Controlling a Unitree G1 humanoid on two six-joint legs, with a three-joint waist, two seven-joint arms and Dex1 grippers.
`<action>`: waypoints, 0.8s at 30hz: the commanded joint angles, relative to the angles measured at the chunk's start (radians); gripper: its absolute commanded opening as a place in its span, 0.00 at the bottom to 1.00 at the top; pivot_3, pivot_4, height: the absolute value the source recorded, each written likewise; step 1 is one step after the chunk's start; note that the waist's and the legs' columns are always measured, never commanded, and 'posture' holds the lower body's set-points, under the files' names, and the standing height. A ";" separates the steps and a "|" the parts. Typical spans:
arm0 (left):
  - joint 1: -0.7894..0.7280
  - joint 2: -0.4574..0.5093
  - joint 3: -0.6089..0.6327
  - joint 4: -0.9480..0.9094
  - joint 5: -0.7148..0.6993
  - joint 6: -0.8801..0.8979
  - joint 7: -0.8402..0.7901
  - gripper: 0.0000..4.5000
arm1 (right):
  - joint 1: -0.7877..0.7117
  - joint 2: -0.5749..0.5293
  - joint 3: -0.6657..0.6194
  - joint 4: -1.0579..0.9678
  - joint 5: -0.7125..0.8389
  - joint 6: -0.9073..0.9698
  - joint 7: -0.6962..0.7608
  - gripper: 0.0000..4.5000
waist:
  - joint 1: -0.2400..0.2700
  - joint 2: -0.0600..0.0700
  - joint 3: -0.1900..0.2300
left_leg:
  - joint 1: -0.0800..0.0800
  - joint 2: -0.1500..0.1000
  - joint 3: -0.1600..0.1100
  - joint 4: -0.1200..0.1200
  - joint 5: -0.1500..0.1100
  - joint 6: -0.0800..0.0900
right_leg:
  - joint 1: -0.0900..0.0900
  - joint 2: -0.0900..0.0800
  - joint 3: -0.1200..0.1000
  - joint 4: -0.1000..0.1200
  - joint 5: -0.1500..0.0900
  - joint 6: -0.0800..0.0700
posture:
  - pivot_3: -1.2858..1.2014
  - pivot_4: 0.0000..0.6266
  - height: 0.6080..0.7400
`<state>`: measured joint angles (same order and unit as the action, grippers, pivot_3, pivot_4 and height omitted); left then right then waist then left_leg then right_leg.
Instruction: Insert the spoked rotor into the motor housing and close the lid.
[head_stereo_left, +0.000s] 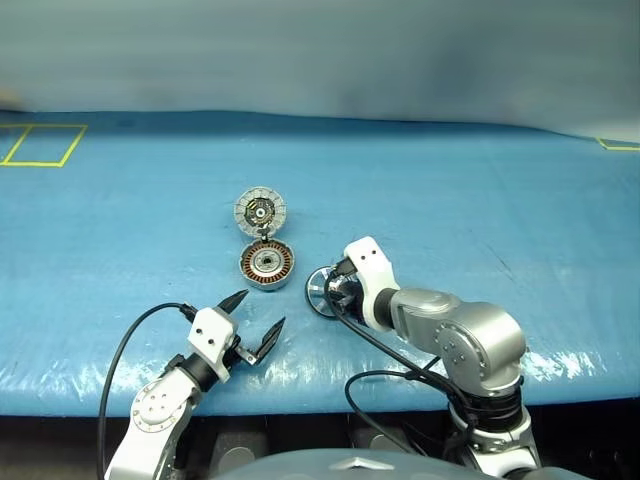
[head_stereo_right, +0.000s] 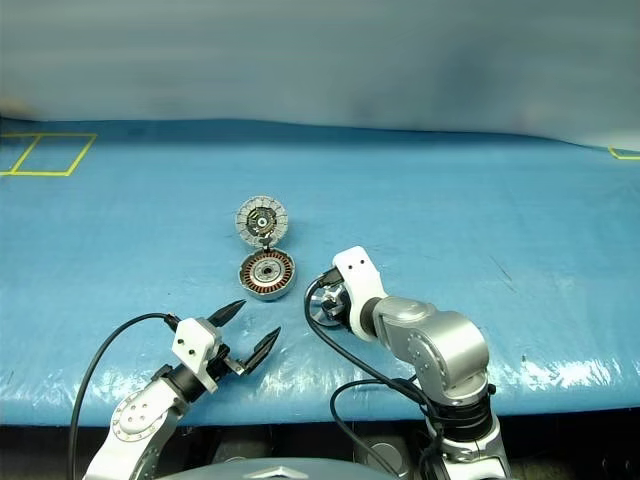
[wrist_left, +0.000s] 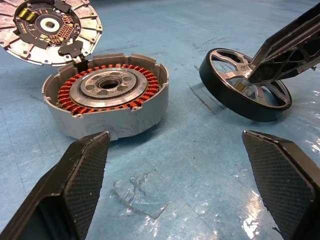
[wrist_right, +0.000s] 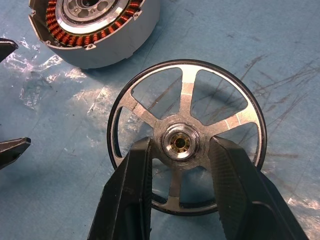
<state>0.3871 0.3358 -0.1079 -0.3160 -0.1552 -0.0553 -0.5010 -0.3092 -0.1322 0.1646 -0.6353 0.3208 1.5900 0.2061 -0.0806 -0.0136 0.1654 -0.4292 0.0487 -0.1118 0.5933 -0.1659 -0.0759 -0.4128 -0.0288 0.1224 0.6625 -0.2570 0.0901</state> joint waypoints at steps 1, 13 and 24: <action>0.008 -0.005 -0.002 -0.026 0.005 -0.021 0.006 1.00 | -0.001 -0.002 0.014 0.026 -0.002 0.003 -0.010 0.29 | -0.001 -0.001 0.000 | 0.000 0.000 0.000 0.000 0.000 0.000 | 0.000 0.000 0.000 0.000 0.000 0.000 | 0.52 0.24 1.00; 0.009 -0.009 -0.002 -0.023 0.006 -0.028 0.019 1.00 | -0.024 0.005 0.031 0.049 -0.002 -0.015 -0.019 0.45 | -0.003 -0.001 -0.001 | 0.000 0.000 0.000 0.000 0.000 0.000 | -0.001 0.000 0.000 0.000 0.000 0.000 | 0.52 0.24 1.00; 0.017 -0.005 0.001 -0.029 0.005 -0.026 0.024 1.00 | -0.035 0.004 0.063 0.084 -0.016 -0.026 -0.043 0.45 | -0.004 -0.001 -0.001 | 0.000 0.000 0.000 0.000 0.000 0.000 | -0.002 0.000 0.000 -0.001 0.000 0.000 | 0.52 0.24 1.00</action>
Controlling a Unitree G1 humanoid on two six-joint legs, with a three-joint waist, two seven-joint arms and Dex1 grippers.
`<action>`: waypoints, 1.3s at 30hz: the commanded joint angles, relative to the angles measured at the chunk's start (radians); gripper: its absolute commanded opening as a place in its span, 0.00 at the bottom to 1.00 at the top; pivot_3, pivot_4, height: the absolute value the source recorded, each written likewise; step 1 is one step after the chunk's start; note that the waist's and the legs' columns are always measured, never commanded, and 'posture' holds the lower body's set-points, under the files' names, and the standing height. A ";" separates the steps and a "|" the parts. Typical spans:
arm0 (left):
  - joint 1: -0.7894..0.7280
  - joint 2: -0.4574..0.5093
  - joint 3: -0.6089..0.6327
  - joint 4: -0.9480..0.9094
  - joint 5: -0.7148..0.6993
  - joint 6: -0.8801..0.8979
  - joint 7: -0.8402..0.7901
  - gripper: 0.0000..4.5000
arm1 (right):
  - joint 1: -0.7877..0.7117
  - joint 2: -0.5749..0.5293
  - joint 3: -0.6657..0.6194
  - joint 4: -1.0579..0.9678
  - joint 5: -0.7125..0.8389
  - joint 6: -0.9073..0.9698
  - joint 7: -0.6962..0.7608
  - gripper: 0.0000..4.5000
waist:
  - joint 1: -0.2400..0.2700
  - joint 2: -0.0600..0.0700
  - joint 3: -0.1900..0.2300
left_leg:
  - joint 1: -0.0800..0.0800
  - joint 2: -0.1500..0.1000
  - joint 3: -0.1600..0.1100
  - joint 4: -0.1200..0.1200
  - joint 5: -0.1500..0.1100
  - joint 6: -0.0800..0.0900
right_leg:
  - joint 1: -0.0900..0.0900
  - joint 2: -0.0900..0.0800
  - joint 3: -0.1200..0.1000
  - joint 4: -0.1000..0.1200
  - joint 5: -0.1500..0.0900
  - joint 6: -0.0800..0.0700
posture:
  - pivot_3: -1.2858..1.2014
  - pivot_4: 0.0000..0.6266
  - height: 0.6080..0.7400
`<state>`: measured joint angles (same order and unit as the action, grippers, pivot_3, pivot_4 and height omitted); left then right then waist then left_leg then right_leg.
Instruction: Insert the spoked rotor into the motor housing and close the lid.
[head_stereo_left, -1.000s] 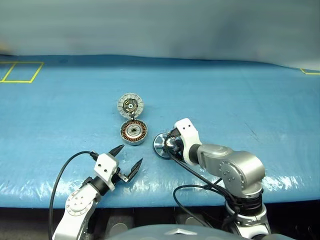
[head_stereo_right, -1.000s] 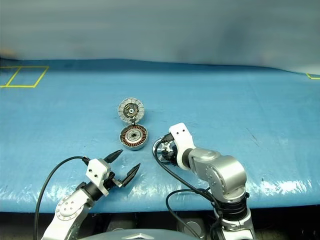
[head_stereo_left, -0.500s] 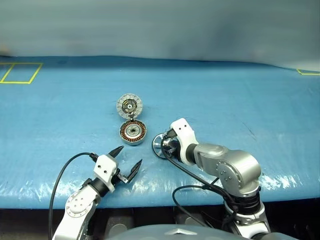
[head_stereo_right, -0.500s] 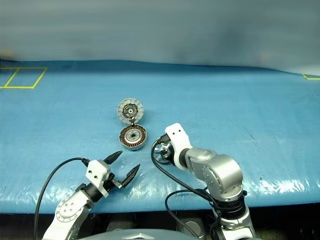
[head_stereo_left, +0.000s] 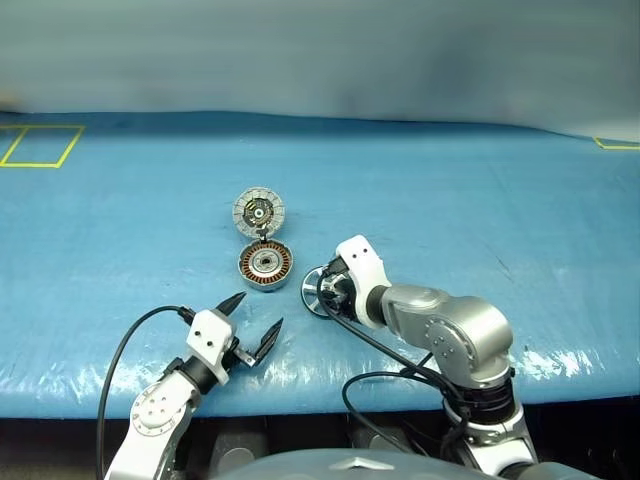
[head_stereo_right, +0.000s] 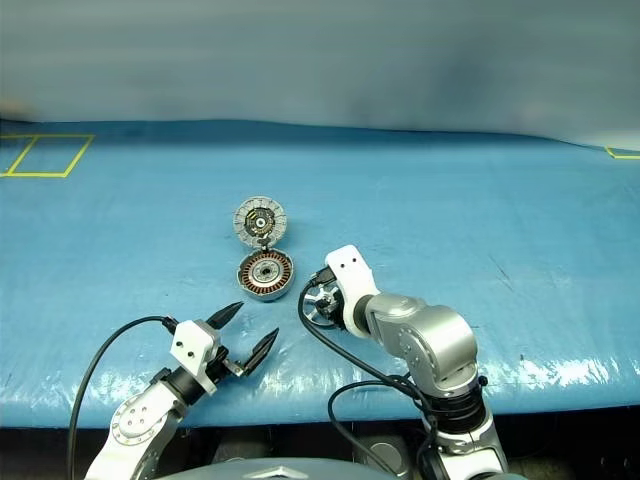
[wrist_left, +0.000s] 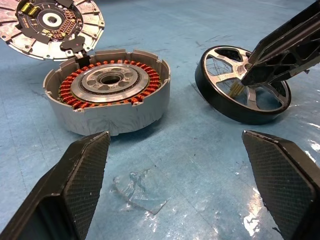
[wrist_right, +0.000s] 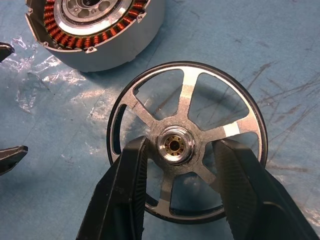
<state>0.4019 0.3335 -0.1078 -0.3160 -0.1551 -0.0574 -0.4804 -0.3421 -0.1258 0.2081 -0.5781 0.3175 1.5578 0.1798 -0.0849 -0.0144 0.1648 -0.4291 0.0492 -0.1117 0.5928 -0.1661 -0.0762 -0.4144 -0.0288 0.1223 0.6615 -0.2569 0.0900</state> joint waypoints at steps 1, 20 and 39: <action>0.003 -0.004 0.001 -0.029 0.005 -0.024 0.004 1.00 | -0.002 -0.002 0.020 0.030 -0.014 0.005 -0.019 0.45 | 0.000 0.000 0.000 | 0.000 0.000 0.000 0.000 0.000 0.000 | 0.000 0.000 0.000 0.000 0.000 0.000 | 0.52 0.24 1.00; -0.006 -0.006 -0.007 -0.022 0.004 -0.025 -0.002 1.00 | -0.061 -0.095 -0.024 0.009 0.034 0.010 0.060 0.32 | 0.005 0.000 0.000 | -0.001 0.000 0.000 0.000 0.000 0.000 | -0.001 0.000 0.000 -0.002 0.000 0.000 | 0.52 0.24 1.00; 0.004 -0.001 0.011 -0.031 0.002 -0.035 0.005 1.00 | -0.430 -0.147 0.092 0.229 0.098 -0.225 0.233 0.30 | 0.000 0.003 0.002 | -0.005 0.000 0.000 -0.002 0.000 0.000 | 0.000 0.000 0.000 -0.001 0.000 0.000 | 0.52 0.24 1.00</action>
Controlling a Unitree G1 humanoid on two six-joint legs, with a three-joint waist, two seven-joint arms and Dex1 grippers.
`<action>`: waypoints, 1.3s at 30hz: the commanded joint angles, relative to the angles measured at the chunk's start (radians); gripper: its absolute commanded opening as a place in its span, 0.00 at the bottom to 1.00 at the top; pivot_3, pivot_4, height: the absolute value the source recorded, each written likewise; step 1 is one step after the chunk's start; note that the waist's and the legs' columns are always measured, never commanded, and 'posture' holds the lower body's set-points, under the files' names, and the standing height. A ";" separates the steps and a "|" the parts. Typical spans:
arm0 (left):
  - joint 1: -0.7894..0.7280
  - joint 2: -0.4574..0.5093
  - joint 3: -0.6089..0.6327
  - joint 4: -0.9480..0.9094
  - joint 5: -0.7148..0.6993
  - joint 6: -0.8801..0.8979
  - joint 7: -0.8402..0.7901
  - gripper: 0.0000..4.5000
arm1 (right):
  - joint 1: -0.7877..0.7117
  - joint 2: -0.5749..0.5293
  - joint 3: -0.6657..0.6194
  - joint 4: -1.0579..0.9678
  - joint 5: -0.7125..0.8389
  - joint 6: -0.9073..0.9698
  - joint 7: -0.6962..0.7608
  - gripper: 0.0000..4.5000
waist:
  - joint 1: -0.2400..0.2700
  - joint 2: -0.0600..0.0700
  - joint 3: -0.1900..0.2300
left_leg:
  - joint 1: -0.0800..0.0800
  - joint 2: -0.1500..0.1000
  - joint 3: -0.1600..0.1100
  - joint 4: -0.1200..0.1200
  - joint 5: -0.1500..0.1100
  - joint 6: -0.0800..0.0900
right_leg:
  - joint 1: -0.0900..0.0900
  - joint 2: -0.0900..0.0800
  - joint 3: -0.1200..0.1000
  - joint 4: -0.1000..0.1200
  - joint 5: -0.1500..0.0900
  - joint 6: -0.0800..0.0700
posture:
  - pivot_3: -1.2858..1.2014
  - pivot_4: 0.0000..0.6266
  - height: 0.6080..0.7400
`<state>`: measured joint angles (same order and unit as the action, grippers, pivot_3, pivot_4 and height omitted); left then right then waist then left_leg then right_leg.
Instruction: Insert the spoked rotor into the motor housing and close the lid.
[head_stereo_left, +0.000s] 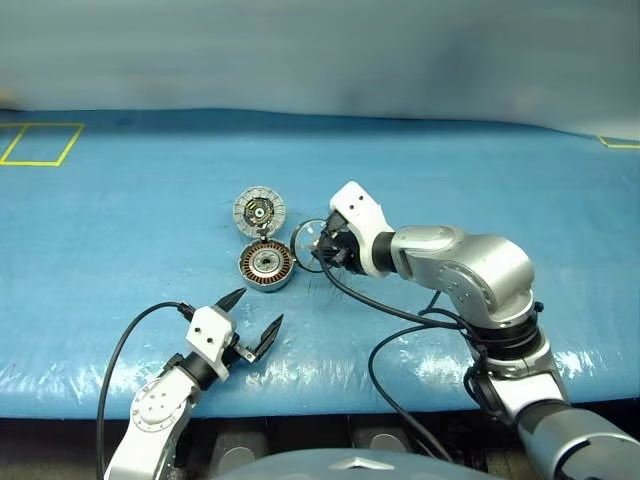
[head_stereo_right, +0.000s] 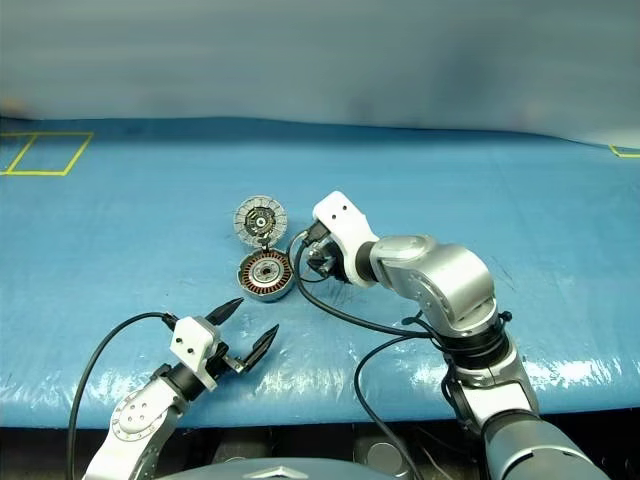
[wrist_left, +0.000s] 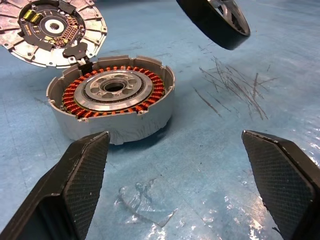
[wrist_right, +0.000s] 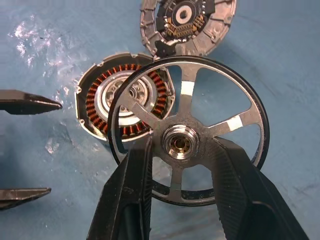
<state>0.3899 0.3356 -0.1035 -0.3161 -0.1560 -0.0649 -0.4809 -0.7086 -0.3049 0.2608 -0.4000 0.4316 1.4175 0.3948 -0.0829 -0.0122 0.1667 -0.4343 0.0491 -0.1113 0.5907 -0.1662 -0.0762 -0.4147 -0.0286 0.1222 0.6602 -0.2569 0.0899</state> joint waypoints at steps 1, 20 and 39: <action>0.021 -0.006 0.007 -0.033 0.003 -0.030 0.009 1.00 | -0.079 0.045 0.061 0.081 -0.022 -0.110 0.024 0.30 | -0.003 0.001 0.000 | 0.000 0.000 0.000 0.000 0.000 0.000 | 0.000 0.000 0.000 0.000 0.000 0.000 | 0.52 0.24 1.00; 0.058 -0.021 0.010 -0.048 0.019 -0.046 0.044 1.00 | -0.122 0.101 0.249 0.228 -0.084 -0.242 0.138 0.30 | -0.001 0.001 0.001 | 0.000 0.000 0.000 0.000 0.000 0.000 | 0.000 0.000 0.000 0.001 0.000 0.000 | 0.52 0.24 1.00; 0.049 -0.025 0.007 -0.038 0.023 -0.052 0.047 1.00 | -0.127 0.076 0.317 0.253 -0.152 -0.264 0.182 0.52 | -0.001 0.001 0.001 | 0.002 0.000 0.000 0.000 0.000 0.000 | 0.001 0.000 0.000 0.001 0.000 0.000 | 0.52 0.24 1.00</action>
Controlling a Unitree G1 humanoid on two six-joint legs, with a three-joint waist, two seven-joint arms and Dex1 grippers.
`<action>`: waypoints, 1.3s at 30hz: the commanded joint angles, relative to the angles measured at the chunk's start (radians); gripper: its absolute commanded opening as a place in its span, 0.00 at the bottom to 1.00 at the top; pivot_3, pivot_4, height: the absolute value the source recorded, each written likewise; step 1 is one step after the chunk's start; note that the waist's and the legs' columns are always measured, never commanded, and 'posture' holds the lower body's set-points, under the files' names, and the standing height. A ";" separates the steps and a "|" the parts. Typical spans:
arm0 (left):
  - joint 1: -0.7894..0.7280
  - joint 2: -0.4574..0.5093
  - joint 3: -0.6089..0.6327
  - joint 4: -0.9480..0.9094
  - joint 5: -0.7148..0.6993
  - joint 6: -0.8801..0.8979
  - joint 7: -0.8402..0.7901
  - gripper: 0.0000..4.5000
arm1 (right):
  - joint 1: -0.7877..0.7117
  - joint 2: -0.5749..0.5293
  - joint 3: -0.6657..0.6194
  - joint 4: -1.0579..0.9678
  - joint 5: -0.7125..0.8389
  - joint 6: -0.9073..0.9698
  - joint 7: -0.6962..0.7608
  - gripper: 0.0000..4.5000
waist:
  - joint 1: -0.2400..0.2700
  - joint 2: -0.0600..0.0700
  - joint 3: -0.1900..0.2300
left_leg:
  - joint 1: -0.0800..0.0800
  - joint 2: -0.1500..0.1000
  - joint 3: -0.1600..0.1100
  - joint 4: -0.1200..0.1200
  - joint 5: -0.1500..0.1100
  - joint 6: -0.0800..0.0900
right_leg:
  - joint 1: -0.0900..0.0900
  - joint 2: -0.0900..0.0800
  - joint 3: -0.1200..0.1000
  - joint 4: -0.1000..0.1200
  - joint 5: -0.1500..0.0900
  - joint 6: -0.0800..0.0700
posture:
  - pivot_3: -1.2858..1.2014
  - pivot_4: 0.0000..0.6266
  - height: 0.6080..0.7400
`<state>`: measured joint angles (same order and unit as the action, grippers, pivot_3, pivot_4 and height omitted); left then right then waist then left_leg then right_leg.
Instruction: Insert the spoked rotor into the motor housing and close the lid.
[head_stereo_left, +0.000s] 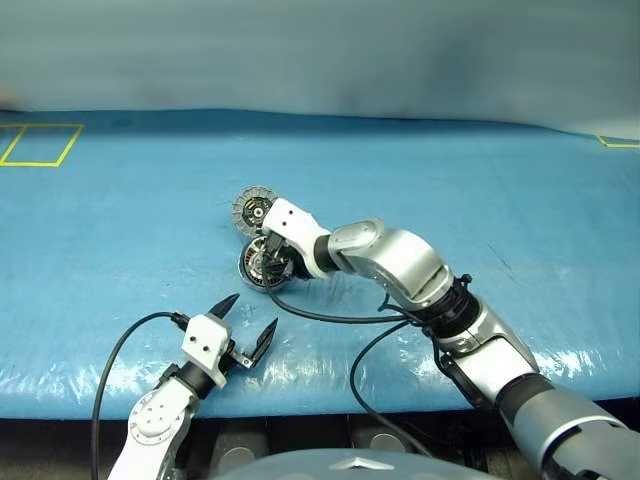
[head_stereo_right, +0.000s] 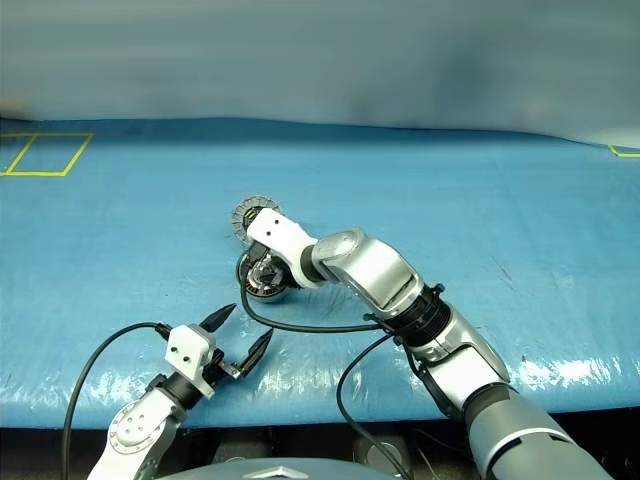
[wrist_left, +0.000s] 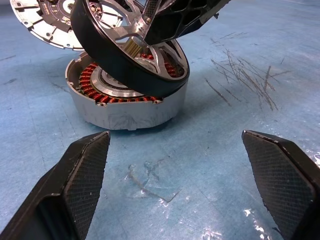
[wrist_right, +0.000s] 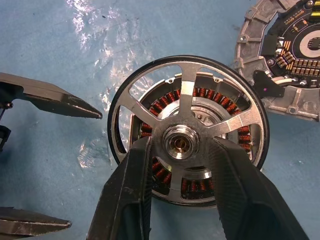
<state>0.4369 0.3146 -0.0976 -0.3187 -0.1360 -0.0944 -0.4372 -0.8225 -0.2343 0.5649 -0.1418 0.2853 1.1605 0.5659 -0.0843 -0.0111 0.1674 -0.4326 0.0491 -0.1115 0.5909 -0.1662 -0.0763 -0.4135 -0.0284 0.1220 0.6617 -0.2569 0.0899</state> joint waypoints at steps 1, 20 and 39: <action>0.002 -0.004 0.002 -0.035 0.003 -0.023 0.004 1.00 | -0.013 0.008 0.013 -0.005 -0.009 -0.007 0.012 0.59 | 0.000 0.000 0.000 | 0.000 0.000 0.000 0.000 0.000 0.000 | 0.000 0.000 0.000 0.000 0.000 0.000 | 0.52 0.24 1.00; -0.004 -0.010 0.029 -0.038 0.008 -0.022 0.030 1.00 | 0.113 0.142 -0.123 -0.035 -0.038 -0.113 -0.138 0.40 | 0.000 0.000 0.000 | 0.000 0.000 0.000 0.000 0.000 0.000 | 0.000 0.000 0.000 0.001 0.000 0.000 | 0.52 0.24 1.00; -0.446 0.117 0.359 0.177 -0.390 0.453 -0.086 1.00 | 0.829 0.070 -0.212 -0.342 -0.083 -0.748 -0.174 0.01 | 0.003 -0.003 -0.001 | 0.002 0.000 -0.001 0.003 0.000 0.000 | 0.004 0.001 0.000 0.002 0.001 0.001 | 0.52 0.24 1.00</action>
<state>0.0278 0.4101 0.2324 -0.1719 -0.4669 0.3086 -0.4840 -0.0051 -0.1692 0.3563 -0.4577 0.1991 0.4836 0.3787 -0.0815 -0.0138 0.1660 -0.4303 0.0493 -0.1121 0.5948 -0.1659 -0.0767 -0.4096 -0.0274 0.1217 0.6637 -0.2563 0.0911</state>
